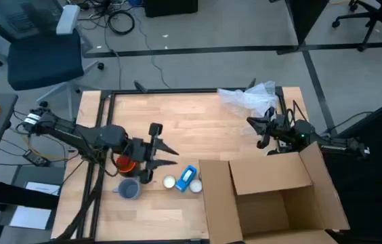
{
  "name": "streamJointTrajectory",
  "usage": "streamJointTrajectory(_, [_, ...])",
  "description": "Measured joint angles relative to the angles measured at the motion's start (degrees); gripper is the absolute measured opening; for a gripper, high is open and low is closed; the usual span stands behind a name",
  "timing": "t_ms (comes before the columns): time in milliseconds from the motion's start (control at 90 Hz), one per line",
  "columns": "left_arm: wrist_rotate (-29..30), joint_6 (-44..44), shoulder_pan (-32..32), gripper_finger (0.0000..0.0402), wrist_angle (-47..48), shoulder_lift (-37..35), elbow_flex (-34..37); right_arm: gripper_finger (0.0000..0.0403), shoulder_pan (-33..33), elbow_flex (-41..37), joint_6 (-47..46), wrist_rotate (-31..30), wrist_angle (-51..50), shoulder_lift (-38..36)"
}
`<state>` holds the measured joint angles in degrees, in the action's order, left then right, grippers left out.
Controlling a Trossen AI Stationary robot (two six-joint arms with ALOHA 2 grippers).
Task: Wrap mug
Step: Move the box to the top of the table
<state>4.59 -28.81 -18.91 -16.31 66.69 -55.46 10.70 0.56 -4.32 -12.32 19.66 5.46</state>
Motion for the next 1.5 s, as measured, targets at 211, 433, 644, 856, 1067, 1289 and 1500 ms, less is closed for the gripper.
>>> streamJointTrajectory(211, [6.4, -18.3, -5.3, 0.0196, 2.0, 6.5, -3.9, 0.0000, 0.0, 0.0, 0.0, 0.0, 0.0, 0.0])
streamJointTrajectory(433, [20.3, -29.5, -9.0, 0.0198, 8.0, 12.0, -9.8, 0.0000, 0.0, 0.0, 0.0, 0.0, 0.0, 0.0])
streamJointTrajectory(644, [25.0, -34.1, -9.4, 0.0198, 15.8, 16.5, -17.5, 0.0000, 0.0, 0.0, 0.0, 0.0, 0.0, 0.0])
streamJointTrajectory(856, [26.3, -40.5, -9.7, 0.0198, 18.3, 19.2, -22.4, 0.0000, 0.0, 0.0, 0.0, 0.0, 0.0, 0.0])
streamJointTrajectory(1067, [27.1, -41.1, -9.5, 0.0198, 26.0, 24.9, -31.2, 0.0000, 0.0, 0.0, 0.0, 0.0, 0.0, 0.0])
streamJointTrajectory(1289, [27.0, -36.2, -8.7, 0.0198, 35.2, 31.2, -37.3, 0.0000, 0.0, 0.0, 0.0, 0.0, 0.0, 0.0])
streamJointTrajectory(1500, [27.2, -34.0, -8.6, 0.0198, 34.5, 33.4, -37.7, 0.0000, 0.0, 0.0, 0.0, 0.0, 0.0, 0.0])
